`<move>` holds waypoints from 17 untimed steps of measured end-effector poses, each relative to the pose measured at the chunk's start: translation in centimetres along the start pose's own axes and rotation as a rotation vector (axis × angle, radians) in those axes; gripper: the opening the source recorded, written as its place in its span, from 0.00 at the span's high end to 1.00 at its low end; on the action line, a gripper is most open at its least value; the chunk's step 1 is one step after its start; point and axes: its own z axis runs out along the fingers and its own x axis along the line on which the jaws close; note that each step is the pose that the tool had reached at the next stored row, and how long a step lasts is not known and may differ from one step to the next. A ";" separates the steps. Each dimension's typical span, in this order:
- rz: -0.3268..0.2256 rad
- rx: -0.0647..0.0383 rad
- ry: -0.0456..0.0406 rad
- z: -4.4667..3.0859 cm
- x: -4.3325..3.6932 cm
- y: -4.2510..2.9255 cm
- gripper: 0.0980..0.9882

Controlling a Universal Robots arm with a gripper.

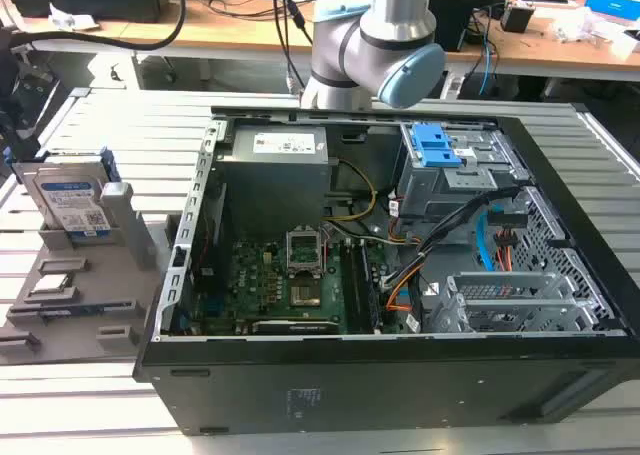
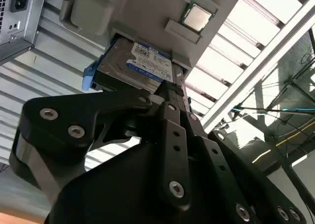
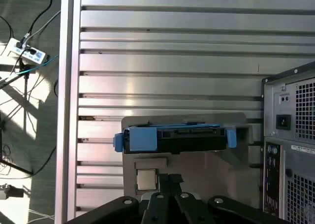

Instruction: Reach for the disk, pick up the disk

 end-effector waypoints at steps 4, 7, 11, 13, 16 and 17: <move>-0.103 0.000 0.0040 0.00 0.00 0.00 0.99; -0.157 0.000 0.0060 0.00 0.00 0.00 0.99; -0.228 0.000 0.0087 0.00 0.00 0.00 0.99; -0.304 0.000 0.0116 0.00 0.00 0.00 0.99; -0.377 0.000 0.0144 0.00 0.00 0.00 0.99; -0.388 0.000 0.0148 0.00 0.00 0.00 0.99</move>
